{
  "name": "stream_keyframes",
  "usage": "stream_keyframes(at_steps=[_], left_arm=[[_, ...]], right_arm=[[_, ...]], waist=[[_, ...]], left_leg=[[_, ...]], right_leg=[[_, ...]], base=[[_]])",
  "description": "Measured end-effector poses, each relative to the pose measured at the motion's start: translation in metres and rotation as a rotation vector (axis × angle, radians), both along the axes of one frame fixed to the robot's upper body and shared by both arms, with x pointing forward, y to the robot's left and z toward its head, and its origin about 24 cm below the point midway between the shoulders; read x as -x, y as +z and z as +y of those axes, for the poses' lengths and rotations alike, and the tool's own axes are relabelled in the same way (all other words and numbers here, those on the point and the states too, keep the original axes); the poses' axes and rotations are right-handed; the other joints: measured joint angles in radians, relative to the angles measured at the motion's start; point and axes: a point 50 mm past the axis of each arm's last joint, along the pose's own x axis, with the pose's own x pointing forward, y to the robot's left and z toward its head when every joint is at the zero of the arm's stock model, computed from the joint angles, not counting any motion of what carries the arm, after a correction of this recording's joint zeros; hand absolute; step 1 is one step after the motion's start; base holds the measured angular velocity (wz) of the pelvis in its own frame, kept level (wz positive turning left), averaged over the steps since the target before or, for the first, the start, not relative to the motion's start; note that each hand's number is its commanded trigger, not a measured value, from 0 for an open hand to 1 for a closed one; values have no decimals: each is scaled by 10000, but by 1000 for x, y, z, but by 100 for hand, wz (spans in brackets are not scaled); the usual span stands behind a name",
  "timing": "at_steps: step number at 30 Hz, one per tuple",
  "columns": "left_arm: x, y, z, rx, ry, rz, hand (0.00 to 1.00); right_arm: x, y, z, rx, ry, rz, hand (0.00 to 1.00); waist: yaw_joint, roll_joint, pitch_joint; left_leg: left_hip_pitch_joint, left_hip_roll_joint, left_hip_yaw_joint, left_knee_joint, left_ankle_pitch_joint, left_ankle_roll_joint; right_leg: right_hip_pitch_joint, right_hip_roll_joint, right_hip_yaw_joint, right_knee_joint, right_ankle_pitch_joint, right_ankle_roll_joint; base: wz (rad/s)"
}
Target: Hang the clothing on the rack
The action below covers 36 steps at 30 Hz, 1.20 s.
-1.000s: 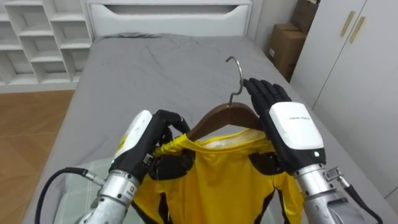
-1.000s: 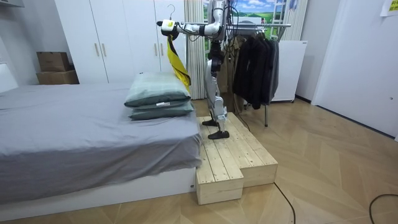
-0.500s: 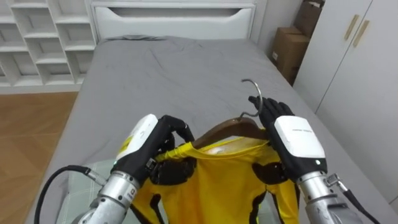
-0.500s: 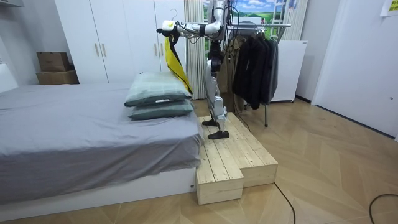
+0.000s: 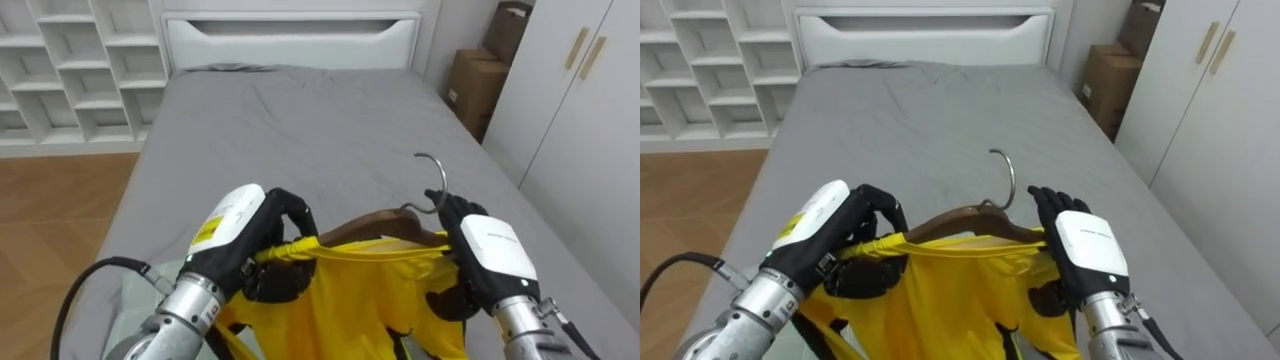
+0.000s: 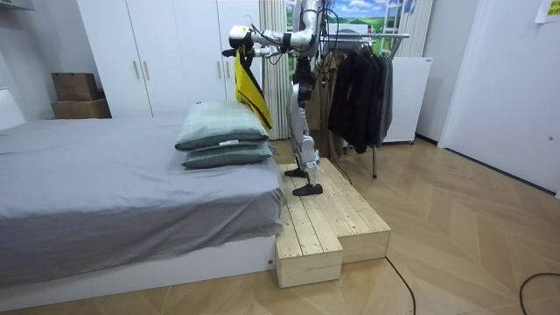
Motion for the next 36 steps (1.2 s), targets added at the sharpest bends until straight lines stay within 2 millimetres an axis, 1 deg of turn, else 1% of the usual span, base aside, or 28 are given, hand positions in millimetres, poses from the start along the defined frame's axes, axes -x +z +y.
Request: stream_keyframes(at_steps=[9, 11, 15, 20, 24, 31, 36], left_arm=[[0, 0, 0, -97, -90, 92, 100], [0, -1, 0, -102, -100, 103, 100], [0, -1, 0, -120, -116, 110, 100], [0, -1, 1, -122, -82, 138, 100], [0, -1, 0, -43, -86, 138, 100], [0, -1, -1, 16, -89, 136, 100], [0, -1, -1, 24, -87, 135, 100]], right_arm=[[0, -2, 0, -299, -30, 298, 100], [0, -3, -1, -612, -117, 484, 100], [0, -6, -4, -844, -242, 776, 100], [0, -8, -5, -1271, -339, 1110, 100], [-1, -7, -8, -1436, -423, 1211, 100], [-1, -7, -9, -1570, -445, 1282, 100], [-1, -7, -8, -1668, -437, 1350, 100]], waist=[[-35, -83, 14], [-74, -126, 34], [-124, -187, 48], [-273, -179, 58], [-290, -163, 70], [-356, -66, 131], [-442, -56, 133]], left_leg=[[-5, -3, -15, 1, 2, 0], [19, -3, -52, 0, 2, 1], [21, -3, -144, 0, 2, 0], [15, -5, -140, -10, 1, -1], [16, -7, -123, -27, 0, -2], [32, -1, -87, -45, -2, -3], [33, 3, -80, -47, -2, -3]], right_leg=[[8, -3, -20, -27, -2, 2], [103, 2, -24, -138, 4, 4], [132, 9, -61, -159, 3, 3], [127, 10, -49, -165, 0, 3], [113, 14, -32, -174, -4, 9], [99, 29, -3, -168, -4, 9], [101, 35, 14, -164, -4, 8]], base=[[0], [6], [4], [0], [0], [0], [0]])
